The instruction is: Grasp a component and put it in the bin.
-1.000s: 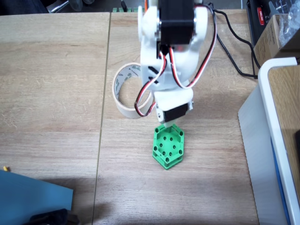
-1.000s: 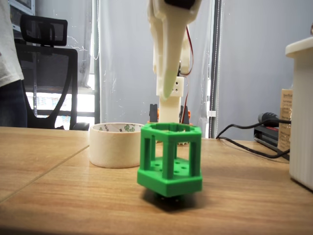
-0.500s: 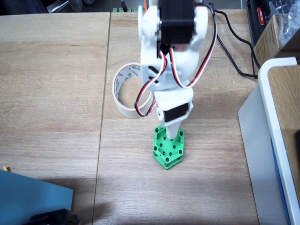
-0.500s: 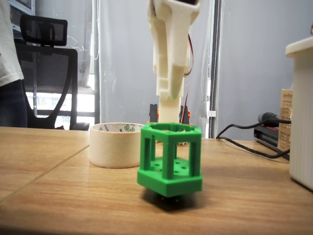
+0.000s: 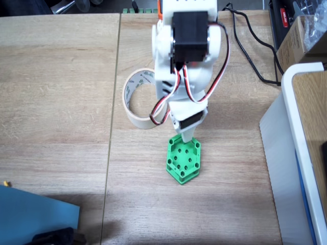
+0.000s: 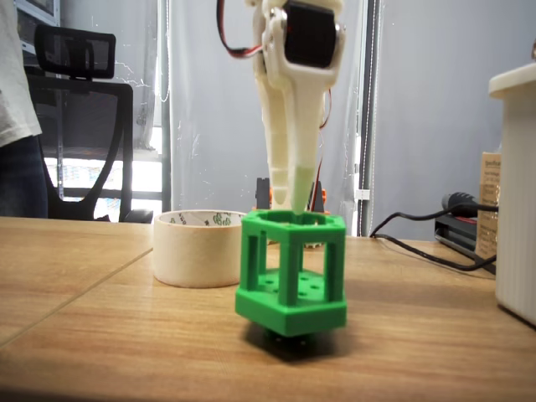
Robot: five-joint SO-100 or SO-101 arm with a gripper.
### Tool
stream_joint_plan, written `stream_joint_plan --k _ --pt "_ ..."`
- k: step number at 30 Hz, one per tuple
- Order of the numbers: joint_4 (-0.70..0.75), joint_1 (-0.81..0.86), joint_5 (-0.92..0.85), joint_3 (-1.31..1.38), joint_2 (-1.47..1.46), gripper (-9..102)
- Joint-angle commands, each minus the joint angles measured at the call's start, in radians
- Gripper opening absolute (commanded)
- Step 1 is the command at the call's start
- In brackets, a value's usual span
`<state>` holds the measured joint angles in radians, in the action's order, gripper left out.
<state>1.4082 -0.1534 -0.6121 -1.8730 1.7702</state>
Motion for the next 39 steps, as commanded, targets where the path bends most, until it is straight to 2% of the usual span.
stream_joint_plan --k 1,16,39 --pt "-0.008 0.015 -0.044 0.009 0.008 18" --pt "-0.011 0.117 -0.153 0.074 0.028 18" --pt "-0.011 0.115 -0.166 0.143 -0.167 18"
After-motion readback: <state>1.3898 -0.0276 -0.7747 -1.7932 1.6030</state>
